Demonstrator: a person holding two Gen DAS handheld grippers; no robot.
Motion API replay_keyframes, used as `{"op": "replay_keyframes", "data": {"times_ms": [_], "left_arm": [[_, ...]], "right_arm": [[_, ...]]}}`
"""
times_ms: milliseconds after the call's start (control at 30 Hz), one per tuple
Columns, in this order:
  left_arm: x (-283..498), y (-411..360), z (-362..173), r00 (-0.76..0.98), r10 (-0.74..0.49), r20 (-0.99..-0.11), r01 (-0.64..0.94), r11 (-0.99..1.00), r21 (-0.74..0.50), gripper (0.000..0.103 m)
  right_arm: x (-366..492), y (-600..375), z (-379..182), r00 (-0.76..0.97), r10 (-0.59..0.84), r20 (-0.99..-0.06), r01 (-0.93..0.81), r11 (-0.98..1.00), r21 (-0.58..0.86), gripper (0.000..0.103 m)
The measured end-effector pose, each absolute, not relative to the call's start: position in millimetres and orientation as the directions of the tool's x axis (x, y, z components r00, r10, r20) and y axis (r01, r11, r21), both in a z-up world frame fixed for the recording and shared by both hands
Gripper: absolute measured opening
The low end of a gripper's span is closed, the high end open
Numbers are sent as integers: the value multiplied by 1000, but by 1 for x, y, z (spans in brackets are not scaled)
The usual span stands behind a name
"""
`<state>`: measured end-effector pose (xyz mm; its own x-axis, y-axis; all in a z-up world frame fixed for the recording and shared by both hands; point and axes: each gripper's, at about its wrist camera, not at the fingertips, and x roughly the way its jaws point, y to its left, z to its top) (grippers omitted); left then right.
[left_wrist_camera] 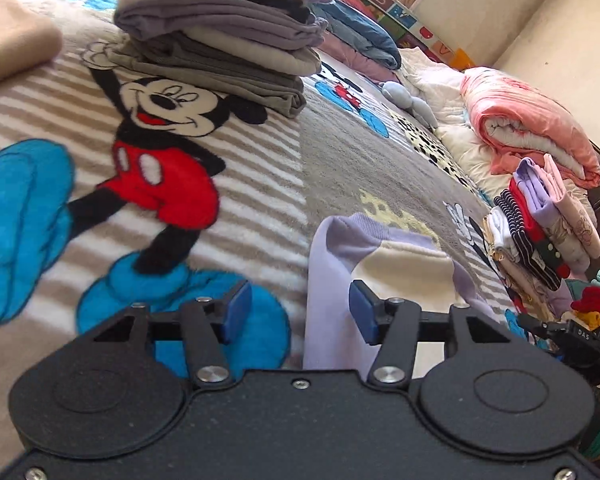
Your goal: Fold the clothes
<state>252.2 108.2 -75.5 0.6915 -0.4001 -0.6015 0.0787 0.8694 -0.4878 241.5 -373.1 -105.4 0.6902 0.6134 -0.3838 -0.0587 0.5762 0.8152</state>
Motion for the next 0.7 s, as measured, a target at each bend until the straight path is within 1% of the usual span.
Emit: {"op": "replay_keyframes", "data": {"times_ms": [67,200,267,333,400,467,600,700], "left_arm": [[221,110,-71,709,-370,-600,65,882,-467,53],[162,110,-67,721,-336,-606,38,892,-450,53],[134,109,-66,725,-322,-609,14,891,-454,53],[109,110,-66,732,-327,-598,-4,876,-483,53],[88,110,-66,738,-330,-589,-16,863,-504,54],[69,109,-65,743,-327,-584,-18,862,-506,54],[40,109,-62,750,-341,-566,-17,846,-532,57],[25,105,-65,741,-341,-579,-28,845,-535,58]], "right_arm": [[211,-374,-109,697,613,-371,-59,565,823,51],[155,-380,-116,741,604,-293,-39,474,879,51],[129,-383,-120,757,595,-270,-21,435,900,54],[105,-381,-124,773,590,-234,-16,386,922,55],[87,-378,-121,786,591,-182,-31,332,943,68],[72,-375,-119,791,594,-146,-46,296,954,74],[49,-368,-116,787,607,-111,-70,266,961,75],[43,-366,-111,783,612,-112,-88,288,954,75]]}}
